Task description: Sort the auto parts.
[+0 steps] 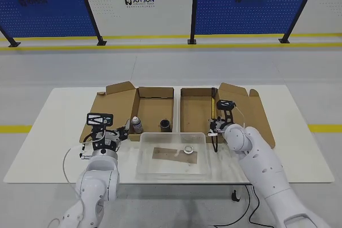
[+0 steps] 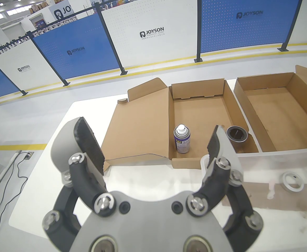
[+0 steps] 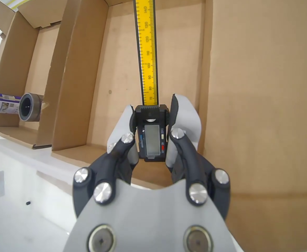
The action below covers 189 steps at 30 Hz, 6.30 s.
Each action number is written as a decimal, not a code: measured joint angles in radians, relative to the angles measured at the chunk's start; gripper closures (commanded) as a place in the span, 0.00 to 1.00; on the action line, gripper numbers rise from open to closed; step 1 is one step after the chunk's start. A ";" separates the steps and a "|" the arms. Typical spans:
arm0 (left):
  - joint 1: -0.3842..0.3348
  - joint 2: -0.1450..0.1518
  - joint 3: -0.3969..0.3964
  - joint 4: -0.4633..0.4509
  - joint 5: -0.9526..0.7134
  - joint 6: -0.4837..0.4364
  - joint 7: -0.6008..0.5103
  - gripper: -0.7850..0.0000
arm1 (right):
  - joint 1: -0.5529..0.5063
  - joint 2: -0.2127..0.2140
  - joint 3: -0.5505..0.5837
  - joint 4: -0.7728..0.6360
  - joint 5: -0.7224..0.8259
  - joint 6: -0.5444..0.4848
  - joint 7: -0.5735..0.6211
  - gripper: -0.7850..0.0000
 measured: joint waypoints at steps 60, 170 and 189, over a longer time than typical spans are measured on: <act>0.000 0.000 0.000 0.000 0.000 0.000 0.000 0.00 | -0.092 0.032 -0.196 -0.485 -0.262 -0.433 0.559 0.57; 0.000 0.000 0.000 0.000 0.000 0.000 0.000 0.00 | 0.150 -0.130 -0.422 0.056 -0.258 -0.453 0.462 0.52; 0.000 0.000 0.000 0.000 0.000 0.000 0.000 0.00 | 0.156 -0.148 -0.424 0.056 -0.168 -0.511 0.514 0.58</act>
